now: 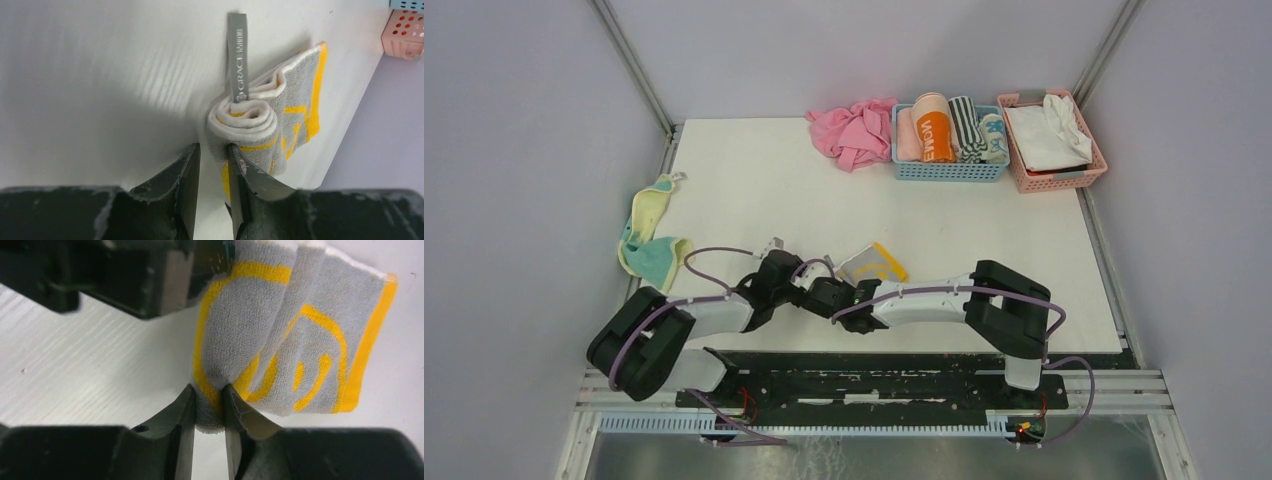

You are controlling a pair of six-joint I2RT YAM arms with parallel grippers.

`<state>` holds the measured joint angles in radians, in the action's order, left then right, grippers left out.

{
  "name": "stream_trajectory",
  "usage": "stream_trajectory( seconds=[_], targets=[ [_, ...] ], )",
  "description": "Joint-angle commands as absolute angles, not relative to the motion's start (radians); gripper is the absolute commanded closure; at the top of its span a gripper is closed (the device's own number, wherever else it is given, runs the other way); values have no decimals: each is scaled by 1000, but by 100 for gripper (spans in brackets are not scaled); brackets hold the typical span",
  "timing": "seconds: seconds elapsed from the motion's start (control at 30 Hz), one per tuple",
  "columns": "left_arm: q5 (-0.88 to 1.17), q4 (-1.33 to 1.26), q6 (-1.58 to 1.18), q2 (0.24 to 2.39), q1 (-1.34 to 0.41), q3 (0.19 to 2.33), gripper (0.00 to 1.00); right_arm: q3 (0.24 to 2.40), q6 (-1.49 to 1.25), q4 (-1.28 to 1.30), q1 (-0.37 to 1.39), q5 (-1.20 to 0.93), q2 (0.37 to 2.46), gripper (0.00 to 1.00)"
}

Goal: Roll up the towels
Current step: Roll the towel at the center of the board.

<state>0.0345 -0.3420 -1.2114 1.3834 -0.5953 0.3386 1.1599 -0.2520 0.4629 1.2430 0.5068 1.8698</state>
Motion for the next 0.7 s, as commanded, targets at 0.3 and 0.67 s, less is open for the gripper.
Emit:
stream_trajectory(
  seconds=[0.3,0.67],
  targets=[
    [-185,154,-1278,777,-601,199,45,1019,-320,163,1034,-381,1781,96],
    [-88,43,-1247,698,-600,193,24,805,-781,-468,776,-860,1887,95]
  ],
)
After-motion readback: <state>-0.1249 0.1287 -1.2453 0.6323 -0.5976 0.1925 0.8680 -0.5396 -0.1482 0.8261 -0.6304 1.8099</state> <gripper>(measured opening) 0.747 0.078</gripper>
